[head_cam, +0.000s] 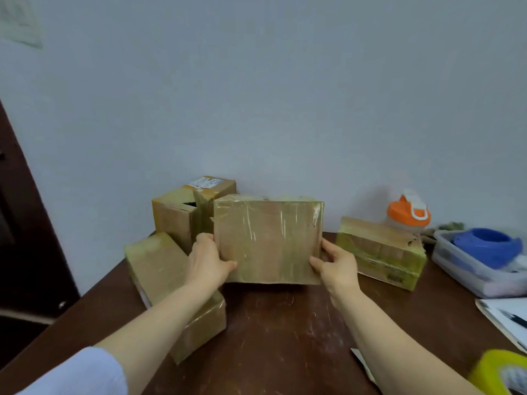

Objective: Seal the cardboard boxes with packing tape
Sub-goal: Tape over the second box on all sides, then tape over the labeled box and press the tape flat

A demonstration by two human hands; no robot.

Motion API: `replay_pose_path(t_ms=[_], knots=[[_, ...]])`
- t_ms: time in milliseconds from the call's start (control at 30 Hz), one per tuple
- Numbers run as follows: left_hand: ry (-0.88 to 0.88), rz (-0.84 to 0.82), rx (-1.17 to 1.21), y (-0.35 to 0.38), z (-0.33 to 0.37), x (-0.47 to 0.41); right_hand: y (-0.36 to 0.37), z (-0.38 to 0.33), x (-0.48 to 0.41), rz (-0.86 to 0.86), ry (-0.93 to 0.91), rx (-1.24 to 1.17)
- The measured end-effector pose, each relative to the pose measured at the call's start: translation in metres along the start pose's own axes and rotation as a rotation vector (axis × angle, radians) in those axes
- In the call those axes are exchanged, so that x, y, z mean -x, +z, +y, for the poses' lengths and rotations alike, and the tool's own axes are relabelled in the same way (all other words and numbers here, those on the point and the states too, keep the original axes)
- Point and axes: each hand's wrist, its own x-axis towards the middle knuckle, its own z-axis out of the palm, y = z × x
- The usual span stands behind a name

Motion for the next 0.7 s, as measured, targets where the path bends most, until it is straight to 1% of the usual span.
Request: replay_pose_path(t_ms=[67, 133, 200, 267, 300, 333, 367, 433, 467, 500, 533, 567, 600, 700], knots=[[0.032, 0.026, -0.007, 0.004, -0.001, -0.009, 0.006, 0.001, -0.011, 0.026, -0.018, 0.137], [0.085, 0.032, -0.018, 0.01, 0.001, -0.018, 0.013, 0.0, -0.018, 0.034, -0.035, 0.206], [0.133, -0.035, -0.021, 0.016, 0.007, -0.024, 0.024, -0.003, -0.022, -0.034, -0.087, 0.225], [0.143, -0.143, 0.04, 0.021, 0.012, -0.03, 0.036, -0.005, -0.024, -0.12, -0.121, 0.272], [0.15, -0.152, 0.057, 0.022, 0.012, -0.034, 0.042, -0.007, -0.024, -0.129, -0.123, 0.308], [0.167, -0.107, 0.059, 0.02, 0.01, -0.038, 0.046, -0.008, -0.025, -0.093, -0.149, 0.351], [0.189, -0.007, 0.053, 0.016, 0.007, -0.044, 0.05, -0.009, -0.024, -0.019, -0.224, 0.388], [0.205, 0.268, 0.08, 0.007, -0.001, -0.058, 0.06, -0.012, -0.02, 0.118, -0.433, 0.424], [0.176, 0.386, 0.104, 0.002, -0.004, -0.066, 0.064, -0.013, -0.019, 0.144, -0.5, 0.447], [0.127, 0.463, 0.124, -0.004, -0.007, -0.075, 0.07, -0.014, -0.018, 0.144, -0.535, 0.496], [0.068, 0.489, 0.139, -0.009, -0.009, -0.085, 0.075, -0.013, -0.018, 0.127, -0.548, 0.566], [0.012, 0.468, 0.14, -0.014, -0.011, -0.095, 0.079, -0.011, -0.021, 0.103, -0.552, 0.633], [-0.037, 0.413, 0.114, -0.017, -0.014, -0.104, 0.082, -0.009, -0.025, 0.084, -0.547, 0.673], [-0.14, 0.222, -0.1, -0.025, -0.027, -0.129, 0.085, -0.004, -0.043, 0.045, -0.496, 0.606]])
